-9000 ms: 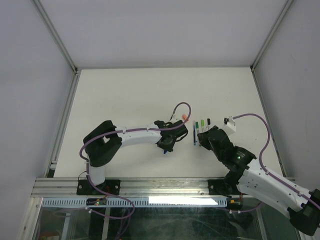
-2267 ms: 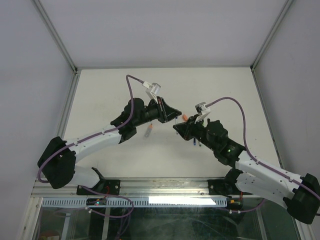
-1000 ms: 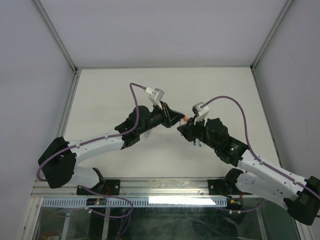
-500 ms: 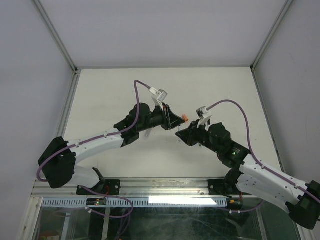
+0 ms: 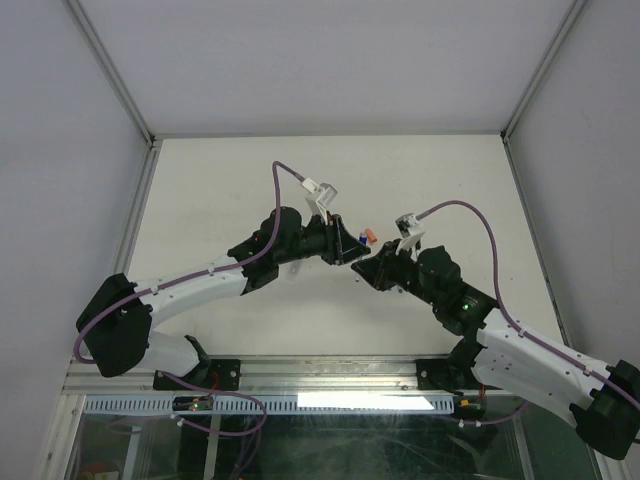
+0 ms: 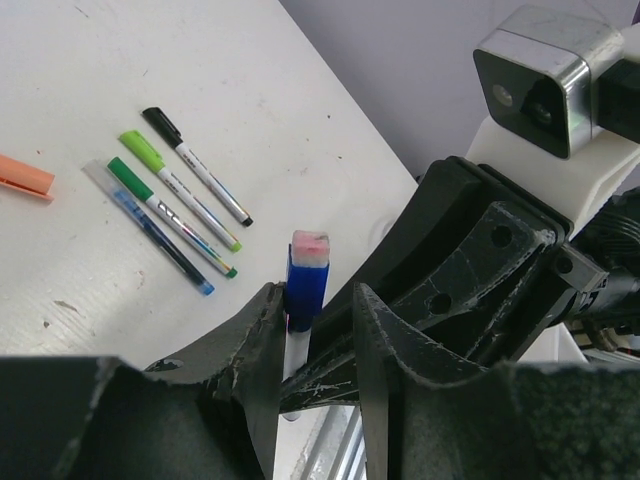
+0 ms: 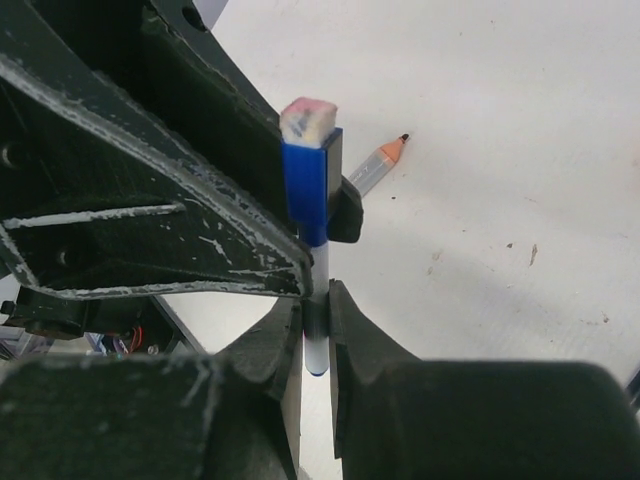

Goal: Insert the pens into the pen caps
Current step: Press the pen cap onto the pen, then place the pen at the center of the board.

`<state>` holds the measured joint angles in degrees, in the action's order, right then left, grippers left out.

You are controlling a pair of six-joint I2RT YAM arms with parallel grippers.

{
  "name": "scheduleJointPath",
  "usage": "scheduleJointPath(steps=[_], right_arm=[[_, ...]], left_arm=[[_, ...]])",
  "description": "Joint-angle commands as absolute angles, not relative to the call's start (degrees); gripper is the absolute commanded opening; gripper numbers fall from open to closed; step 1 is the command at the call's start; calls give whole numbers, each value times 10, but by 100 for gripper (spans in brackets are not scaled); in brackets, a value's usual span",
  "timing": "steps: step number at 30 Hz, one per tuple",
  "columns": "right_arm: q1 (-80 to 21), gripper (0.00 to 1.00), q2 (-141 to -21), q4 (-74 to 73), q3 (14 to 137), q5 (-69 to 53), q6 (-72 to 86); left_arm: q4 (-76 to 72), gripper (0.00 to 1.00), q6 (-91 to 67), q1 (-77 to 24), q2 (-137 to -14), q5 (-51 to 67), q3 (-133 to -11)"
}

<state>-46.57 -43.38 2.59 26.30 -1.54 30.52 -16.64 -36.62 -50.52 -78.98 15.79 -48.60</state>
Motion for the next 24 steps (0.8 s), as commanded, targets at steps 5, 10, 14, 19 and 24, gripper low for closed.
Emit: scheduleJointPath(steps=[5, 10, 14, 19, 24], right_arm=[[-456, 0, -432, -60, 278, 101, 356], [-456, 0, -492, -171, 332, 167, 385], [-455, 0, -571, -242, 388, 167, 368], [-453, 0, -668, -311, 464, 168, 358], [-443, 0, -745, -319, 507, 161, 352]], left_arm=[[-168, 33, -371, -461, -749, 213, -488], [-110, 34, -339, -403, -727, 212, -490], [-58, 35, -316, -360, -720, 212, -498], [-30, 36, -304, -325, -708, 211, -487], [8, 38, -294, -307, -693, 173, -480]])
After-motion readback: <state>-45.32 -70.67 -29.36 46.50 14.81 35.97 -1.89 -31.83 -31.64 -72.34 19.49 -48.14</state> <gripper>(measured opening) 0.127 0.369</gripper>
